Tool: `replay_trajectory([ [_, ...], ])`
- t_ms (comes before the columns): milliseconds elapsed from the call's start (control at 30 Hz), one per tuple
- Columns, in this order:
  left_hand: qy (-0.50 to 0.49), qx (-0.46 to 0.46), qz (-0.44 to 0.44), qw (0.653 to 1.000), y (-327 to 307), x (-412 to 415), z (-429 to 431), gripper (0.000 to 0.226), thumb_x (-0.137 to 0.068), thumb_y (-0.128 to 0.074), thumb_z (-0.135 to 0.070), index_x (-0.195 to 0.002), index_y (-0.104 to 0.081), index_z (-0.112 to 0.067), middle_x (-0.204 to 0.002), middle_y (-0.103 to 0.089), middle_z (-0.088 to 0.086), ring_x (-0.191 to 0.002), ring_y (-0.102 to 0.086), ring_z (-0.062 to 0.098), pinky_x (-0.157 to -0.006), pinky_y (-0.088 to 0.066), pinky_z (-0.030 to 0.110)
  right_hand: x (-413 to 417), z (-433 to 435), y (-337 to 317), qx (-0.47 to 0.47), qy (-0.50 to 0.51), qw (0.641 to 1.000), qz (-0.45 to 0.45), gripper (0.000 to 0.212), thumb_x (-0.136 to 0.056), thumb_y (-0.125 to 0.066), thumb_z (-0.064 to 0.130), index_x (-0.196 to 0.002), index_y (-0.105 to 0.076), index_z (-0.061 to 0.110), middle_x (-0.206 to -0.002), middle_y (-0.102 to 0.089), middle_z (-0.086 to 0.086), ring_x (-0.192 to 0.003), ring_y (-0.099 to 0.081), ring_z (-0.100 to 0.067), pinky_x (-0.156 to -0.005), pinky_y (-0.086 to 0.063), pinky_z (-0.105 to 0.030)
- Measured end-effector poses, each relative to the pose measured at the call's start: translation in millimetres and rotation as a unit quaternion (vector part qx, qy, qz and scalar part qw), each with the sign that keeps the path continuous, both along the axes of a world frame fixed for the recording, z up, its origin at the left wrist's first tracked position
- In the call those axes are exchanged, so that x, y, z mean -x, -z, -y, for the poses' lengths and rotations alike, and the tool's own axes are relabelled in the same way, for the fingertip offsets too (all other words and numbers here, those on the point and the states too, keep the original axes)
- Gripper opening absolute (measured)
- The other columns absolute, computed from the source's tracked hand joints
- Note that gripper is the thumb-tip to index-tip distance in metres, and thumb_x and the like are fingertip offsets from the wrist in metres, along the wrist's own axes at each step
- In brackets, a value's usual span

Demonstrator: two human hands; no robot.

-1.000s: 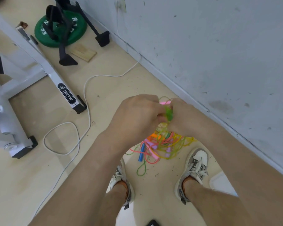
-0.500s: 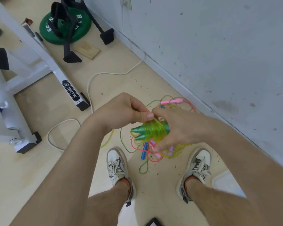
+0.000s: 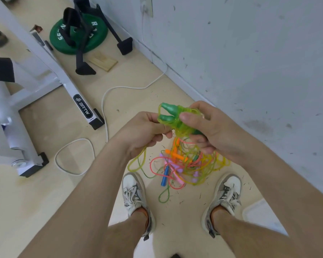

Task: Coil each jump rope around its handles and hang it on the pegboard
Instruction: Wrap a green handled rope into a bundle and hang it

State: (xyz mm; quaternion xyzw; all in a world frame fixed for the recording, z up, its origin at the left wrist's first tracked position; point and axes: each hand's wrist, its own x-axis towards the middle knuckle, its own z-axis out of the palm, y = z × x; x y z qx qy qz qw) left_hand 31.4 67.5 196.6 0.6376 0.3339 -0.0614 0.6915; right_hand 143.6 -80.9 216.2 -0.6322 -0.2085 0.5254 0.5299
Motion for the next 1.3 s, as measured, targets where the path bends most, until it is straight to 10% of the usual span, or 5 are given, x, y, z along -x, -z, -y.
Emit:
replay_trajectory([
  [200, 0.081, -0.296, 0.016, 0.952, -5, -3, 11, 0.015, -0.092, -0.061, -0.029, -0.088, -0.076, -0.029, -0.068, -0.066, 0.002, -0.063, -0.054, 0.008, -0.06, -0.045, 0.028, -10, 2, 8, 0.002, 0.121, 0.992, 0.021, 0.016, -0.093, -0.06, 0.04, -0.105, -0.056, 0.03, -0.05, -0.037, 0.008, -0.039, -0.03, -0.009, -0.039, -0.025, -0.02],
  [433, 0.245, -0.578, -0.018, 0.778, -8, -8, 31, 0.025, -0.095, -0.047, -0.03, -0.098, -0.069, -0.019, -0.089, -0.061, 0.004, -0.089, -0.058, 0.028, -0.074, -0.047, 0.042, -15, 0, 36, 0.135, 0.046, 0.914, 0.379, 0.031, -0.093, -0.052, 0.055, -0.1, -0.063, 0.027, -0.061, -0.057, 0.01, -0.068, -0.058, -0.015, -0.076, -0.05, -0.038],
  [867, 0.169, -0.448, 0.012, 0.878, -11, -2, 22, 0.007, -0.075, -0.077, -0.025, -0.081, -0.075, -0.028, -0.078, -0.069, -0.009, -0.077, -0.055, 0.005, -0.07, -0.041, 0.018, -10, 8, 26, 0.163, -0.221, 0.914, 0.299, 0.036, -0.096, -0.053, 0.041, -0.132, -0.054, 0.039, -0.131, -0.054, 0.004, -0.124, -0.047, -0.018, -0.09, -0.054, -0.04],
  [1167, 0.143, -0.354, 0.012, 0.924, -12, -6, 25, 0.011, -0.067, -0.083, -0.021, -0.069, -0.073, -0.026, -0.062, -0.067, -0.011, -0.061, -0.058, 0.001, -0.062, -0.047, 0.02, -3, 5, 23, 0.13, -0.228, 0.897, 0.356, 0.042, -0.059, -0.055, 0.083, -0.081, -0.062, 0.047, -0.107, -0.065, 0.012, -0.117, -0.053, -0.011, -0.102, -0.043, -0.037],
  [1300, 0.059, -0.221, 0.05, 0.972, -17, -5, 12, 0.008, -0.08, -0.074, -0.008, -0.077, -0.075, -0.016, -0.062, -0.068, 0.004, -0.054, -0.059, 0.007, -0.056, -0.051, 0.02, -16, 7, 24, 0.112, -0.196, 0.915, 0.333, 0.064, -0.058, -0.053, 0.086, -0.099, -0.07, 0.04, -0.094, -0.063, 0.009, -0.1, -0.061, -0.012, -0.091, -0.051, -0.043],
])
